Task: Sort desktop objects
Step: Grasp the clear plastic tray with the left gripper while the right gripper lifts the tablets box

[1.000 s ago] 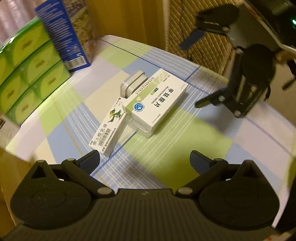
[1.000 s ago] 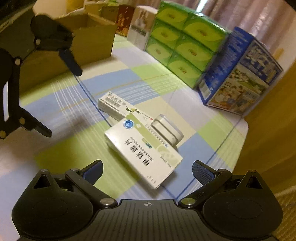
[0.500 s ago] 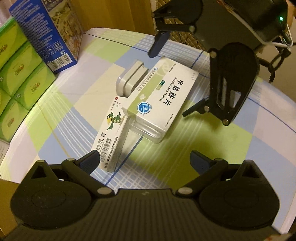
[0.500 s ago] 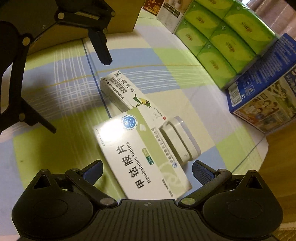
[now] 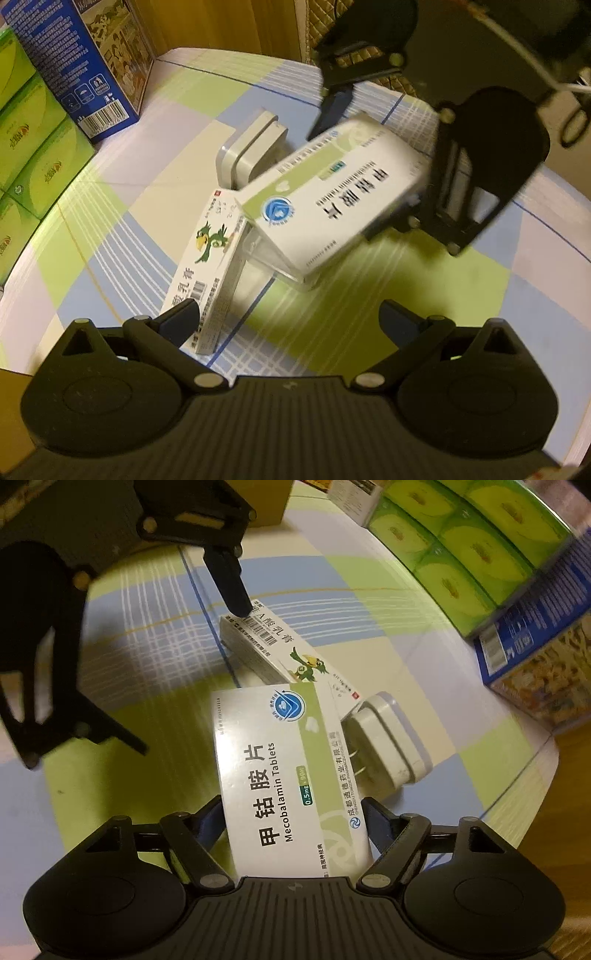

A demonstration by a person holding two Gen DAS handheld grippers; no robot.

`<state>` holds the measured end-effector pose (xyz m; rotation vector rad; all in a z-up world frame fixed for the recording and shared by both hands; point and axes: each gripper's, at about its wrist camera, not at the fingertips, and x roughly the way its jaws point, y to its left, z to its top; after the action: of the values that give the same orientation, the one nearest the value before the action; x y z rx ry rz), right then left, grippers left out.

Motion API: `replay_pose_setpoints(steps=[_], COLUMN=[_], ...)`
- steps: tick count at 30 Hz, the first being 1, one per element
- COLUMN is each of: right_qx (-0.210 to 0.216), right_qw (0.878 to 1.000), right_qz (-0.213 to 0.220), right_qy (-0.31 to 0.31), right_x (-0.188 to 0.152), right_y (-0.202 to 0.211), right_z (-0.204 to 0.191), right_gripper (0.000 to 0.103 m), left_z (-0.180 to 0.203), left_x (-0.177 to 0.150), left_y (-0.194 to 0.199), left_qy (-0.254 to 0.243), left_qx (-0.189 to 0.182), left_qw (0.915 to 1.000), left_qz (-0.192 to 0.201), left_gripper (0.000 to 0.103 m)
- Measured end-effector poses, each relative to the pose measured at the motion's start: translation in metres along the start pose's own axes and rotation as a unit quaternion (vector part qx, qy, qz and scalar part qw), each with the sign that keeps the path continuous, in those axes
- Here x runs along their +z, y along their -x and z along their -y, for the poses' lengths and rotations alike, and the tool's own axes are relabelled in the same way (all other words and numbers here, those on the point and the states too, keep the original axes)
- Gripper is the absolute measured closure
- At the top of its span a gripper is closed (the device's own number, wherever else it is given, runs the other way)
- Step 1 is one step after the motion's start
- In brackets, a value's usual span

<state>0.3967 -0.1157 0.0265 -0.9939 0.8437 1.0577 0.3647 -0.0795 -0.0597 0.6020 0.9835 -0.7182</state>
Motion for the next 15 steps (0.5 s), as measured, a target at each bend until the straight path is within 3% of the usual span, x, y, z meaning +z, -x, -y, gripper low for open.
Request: replay_pose_setpoints(steps=[3,11,15], right_qx=[0.004,-0.017,-0.023], right_qw=[0.999,0.991,0.98], right_qz=[-0.012,-0.036,-0.045], right_qy=[-0.043,-0.131,-0.192], right_x=[-0.009,-0.049,-0.069], right_y=[0.007,0.019,0.022], right_z=[0.003,0.015,0.026], right_gripper=[0.029,0.029,0.029], left_z=[-0.001,0.004,0.008], left_x=[0.006,0.023,0.029], left_y=[-0.002,-0.022,-0.03], left_qy=[0.002,-0.018,-0.021], left_qx=[-0.004,-0.007,-0.011], left_qw=[0.9999,0.9995,0.9993], left_qz=[0.01,0.024,0.027], left_gripper=[0.002,0.018,0.027])
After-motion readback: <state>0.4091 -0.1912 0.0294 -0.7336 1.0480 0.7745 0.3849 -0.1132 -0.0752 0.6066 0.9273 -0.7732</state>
